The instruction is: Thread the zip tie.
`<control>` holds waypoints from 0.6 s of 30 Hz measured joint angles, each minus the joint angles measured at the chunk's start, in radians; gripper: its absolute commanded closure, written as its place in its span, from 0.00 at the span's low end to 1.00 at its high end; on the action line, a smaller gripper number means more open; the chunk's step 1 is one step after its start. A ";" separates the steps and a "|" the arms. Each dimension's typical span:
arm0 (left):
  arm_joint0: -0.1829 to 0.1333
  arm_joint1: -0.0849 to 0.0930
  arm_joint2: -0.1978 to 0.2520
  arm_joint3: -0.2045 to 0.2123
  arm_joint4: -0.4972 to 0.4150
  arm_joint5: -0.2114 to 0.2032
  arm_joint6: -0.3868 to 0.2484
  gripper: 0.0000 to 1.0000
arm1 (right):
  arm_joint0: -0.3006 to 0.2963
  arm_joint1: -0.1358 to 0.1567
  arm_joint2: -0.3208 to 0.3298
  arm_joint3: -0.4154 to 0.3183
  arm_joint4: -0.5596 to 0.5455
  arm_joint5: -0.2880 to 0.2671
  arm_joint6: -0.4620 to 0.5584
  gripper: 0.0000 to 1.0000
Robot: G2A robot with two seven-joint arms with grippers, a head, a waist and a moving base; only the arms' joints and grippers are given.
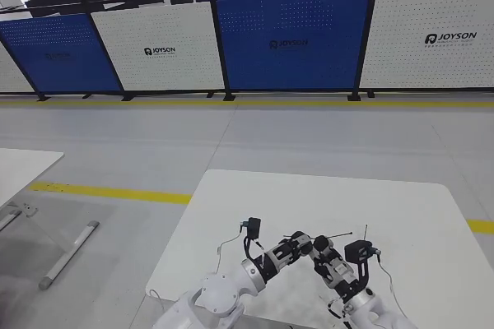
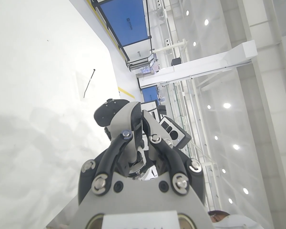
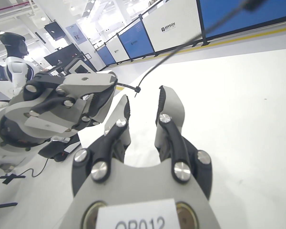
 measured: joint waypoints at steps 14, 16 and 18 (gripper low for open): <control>-0.003 -0.002 0.006 0.004 0.002 -0.001 -0.005 1.00 | -0.010 0.002 0.009 -0.008 0.012 0.005 -0.035 0.94; -0.003 -0.002 0.006 0.004 0.002 -0.002 -0.003 1.00 | -0.009 0.002 0.010 -0.006 0.014 0.006 -0.035 1.00; -0.003 -0.002 0.006 0.004 0.002 -0.002 -0.002 1.00 | -0.008 0.003 0.010 -0.005 0.015 0.006 -0.035 1.00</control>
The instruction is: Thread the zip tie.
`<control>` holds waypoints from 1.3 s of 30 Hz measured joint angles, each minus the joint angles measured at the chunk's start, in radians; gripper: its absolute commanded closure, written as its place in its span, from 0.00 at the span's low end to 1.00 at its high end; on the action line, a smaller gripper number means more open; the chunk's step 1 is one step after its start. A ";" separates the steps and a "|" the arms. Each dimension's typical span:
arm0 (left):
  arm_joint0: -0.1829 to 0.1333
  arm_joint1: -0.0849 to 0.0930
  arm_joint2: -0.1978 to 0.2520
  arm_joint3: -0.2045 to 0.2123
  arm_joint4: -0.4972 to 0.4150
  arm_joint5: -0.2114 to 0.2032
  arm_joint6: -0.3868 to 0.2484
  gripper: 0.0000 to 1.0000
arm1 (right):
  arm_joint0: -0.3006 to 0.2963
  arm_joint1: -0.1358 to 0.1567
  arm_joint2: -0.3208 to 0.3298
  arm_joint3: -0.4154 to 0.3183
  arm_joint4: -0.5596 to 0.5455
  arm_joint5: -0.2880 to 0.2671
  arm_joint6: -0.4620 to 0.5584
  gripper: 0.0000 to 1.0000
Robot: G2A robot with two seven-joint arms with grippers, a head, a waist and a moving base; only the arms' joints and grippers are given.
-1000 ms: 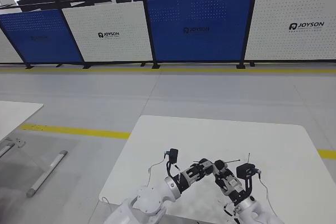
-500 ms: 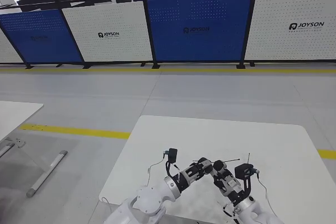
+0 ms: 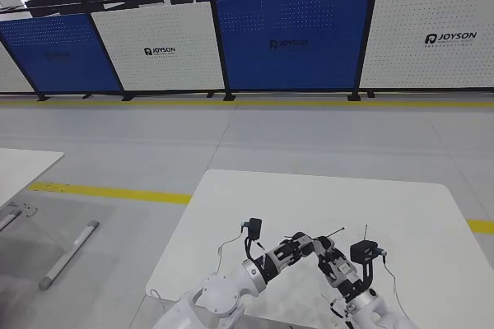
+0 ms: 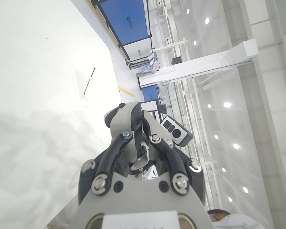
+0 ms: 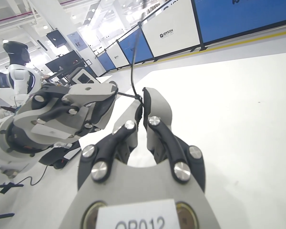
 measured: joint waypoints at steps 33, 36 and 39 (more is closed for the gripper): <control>0.008 0.000 -0.004 -0.008 0.021 -0.013 0.008 1.00 | -0.001 0.004 -0.007 0.000 -0.021 0.008 -0.007 1.00; 0.008 0.000 -0.004 -0.009 0.025 -0.012 0.009 1.00 | -0.001 0.005 -0.007 -0.004 -0.027 0.013 -0.007 1.00; 0.008 0.000 -0.004 -0.009 0.025 -0.012 0.009 1.00 | 0.000 0.005 -0.010 -0.009 -0.035 0.019 -0.003 1.00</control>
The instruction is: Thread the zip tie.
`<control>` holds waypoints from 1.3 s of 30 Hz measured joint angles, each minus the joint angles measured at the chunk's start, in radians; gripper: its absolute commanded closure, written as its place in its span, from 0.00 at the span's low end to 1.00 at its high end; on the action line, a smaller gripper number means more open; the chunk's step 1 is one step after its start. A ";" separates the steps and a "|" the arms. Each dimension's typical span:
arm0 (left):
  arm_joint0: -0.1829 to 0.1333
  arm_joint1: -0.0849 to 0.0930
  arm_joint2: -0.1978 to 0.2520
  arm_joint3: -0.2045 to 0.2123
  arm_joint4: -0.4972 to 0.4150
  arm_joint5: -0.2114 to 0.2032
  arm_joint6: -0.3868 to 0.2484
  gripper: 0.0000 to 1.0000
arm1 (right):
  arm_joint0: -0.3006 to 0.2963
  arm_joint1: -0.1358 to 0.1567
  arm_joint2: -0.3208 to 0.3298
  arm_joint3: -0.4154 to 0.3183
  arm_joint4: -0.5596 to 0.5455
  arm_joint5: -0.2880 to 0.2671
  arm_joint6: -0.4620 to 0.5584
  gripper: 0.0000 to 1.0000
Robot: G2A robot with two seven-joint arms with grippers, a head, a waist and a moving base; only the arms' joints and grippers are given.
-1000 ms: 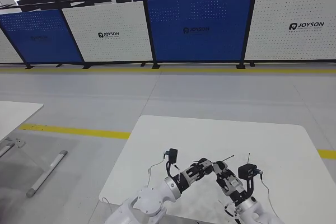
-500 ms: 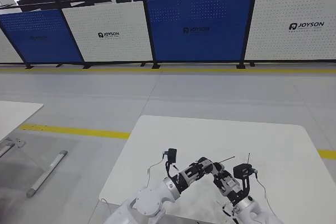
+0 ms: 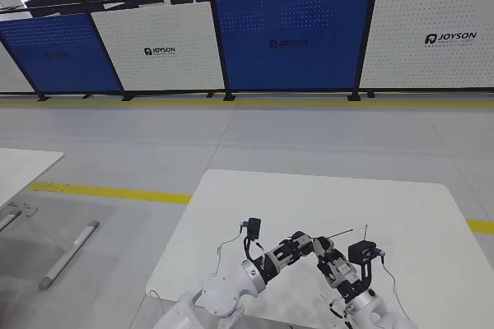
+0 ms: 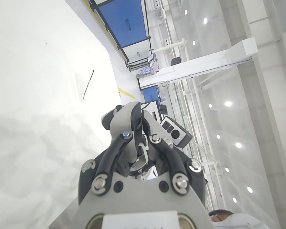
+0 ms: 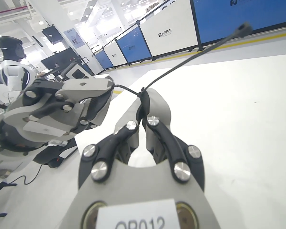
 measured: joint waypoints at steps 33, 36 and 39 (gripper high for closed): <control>0.012 0.000 -0.007 -0.004 0.017 -0.016 0.011 0.44 | 0.007 0.001 -0.015 0.002 -0.037 0.045 0.010 1.00; 0.012 0.000 -0.005 -0.006 0.031 -0.013 0.017 0.53 | 0.005 0.001 -0.015 -0.001 -0.045 0.055 0.007 1.00; 0.014 0.000 -0.005 -0.008 0.038 -0.015 0.025 0.64 | 0.005 0.000 -0.018 -0.002 -0.051 0.059 0.007 1.00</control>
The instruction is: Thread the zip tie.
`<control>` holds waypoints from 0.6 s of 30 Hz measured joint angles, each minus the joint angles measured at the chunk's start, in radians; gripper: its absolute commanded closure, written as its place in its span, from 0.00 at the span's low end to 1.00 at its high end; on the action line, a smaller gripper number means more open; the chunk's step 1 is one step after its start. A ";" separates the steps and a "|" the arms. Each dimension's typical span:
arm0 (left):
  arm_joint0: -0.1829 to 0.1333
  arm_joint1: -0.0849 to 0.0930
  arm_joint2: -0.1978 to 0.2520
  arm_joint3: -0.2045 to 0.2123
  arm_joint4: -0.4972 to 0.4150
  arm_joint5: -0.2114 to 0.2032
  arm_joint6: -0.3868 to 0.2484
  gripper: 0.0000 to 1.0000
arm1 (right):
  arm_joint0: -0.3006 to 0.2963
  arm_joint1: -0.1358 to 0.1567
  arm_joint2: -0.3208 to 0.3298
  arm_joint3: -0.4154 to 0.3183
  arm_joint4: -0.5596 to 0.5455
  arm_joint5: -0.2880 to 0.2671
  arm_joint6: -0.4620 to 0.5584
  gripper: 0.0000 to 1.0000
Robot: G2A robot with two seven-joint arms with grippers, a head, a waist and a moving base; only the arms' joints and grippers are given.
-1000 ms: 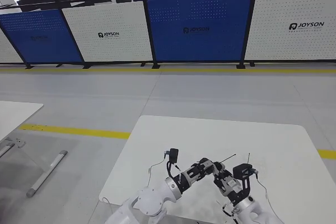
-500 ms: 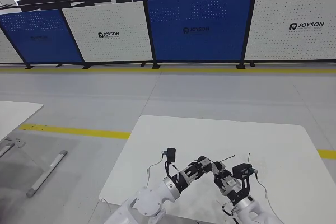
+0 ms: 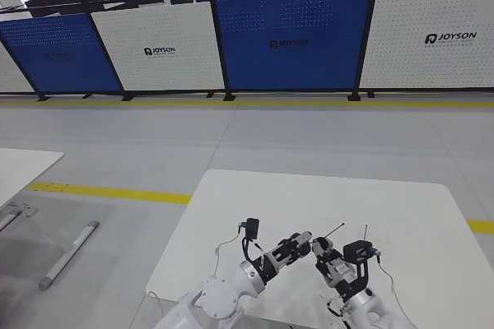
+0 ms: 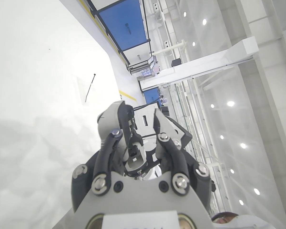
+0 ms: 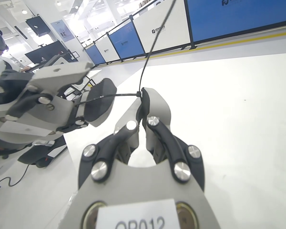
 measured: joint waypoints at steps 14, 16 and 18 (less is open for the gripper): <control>0.005 0.000 -0.001 -0.015 0.016 -0.004 0.004 0.95 | 0.005 -0.001 -0.017 -0.003 -0.036 0.005 0.003 1.00; 0.004 0.000 0.000 -0.016 0.019 0.000 -0.002 0.94 | 0.007 -0.001 -0.017 -0.004 -0.036 0.006 0.001 1.00; 0.003 0.000 0.002 -0.016 0.021 0.004 -0.006 0.93 | 0.008 -0.001 -0.018 -0.004 -0.035 0.007 0.001 1.00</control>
